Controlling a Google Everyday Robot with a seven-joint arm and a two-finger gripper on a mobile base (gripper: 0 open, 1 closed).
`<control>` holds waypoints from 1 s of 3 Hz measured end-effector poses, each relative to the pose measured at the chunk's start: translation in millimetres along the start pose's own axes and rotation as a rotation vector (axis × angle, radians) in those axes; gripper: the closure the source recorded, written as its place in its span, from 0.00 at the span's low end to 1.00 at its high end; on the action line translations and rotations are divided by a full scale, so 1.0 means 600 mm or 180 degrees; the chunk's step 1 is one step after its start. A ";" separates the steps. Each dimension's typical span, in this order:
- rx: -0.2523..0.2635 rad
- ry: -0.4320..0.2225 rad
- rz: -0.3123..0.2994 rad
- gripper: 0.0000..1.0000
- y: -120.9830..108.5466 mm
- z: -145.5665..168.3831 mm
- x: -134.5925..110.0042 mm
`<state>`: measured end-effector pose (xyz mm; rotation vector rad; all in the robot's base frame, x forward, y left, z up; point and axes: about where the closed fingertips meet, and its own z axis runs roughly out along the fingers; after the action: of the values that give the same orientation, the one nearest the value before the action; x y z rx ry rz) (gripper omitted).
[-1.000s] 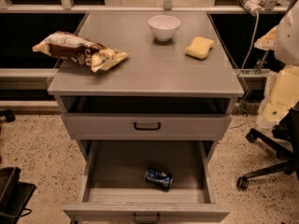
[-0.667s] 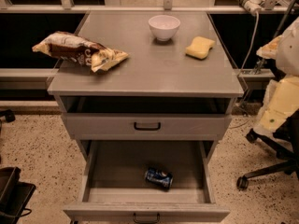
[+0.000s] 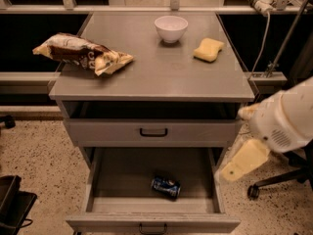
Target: Pick pepsi can from middle drawer and place on counter
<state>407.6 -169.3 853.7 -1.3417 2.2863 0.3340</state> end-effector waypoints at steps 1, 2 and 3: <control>0.0014 -0.0022 0.0083 0.00 0.010 0.042 0.017; -0.0005 -0.0094 0.0187 0.00 0.018 0.048 0.023; -0.0211 -0.0279 0.0568 0.00 0.022 0.119 0.055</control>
Offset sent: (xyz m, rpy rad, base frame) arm -0.0129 0.0091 -0.0393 0.0979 0.0281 -0.0872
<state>401.8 -157.2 775.5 -1.1324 2.3444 0.5214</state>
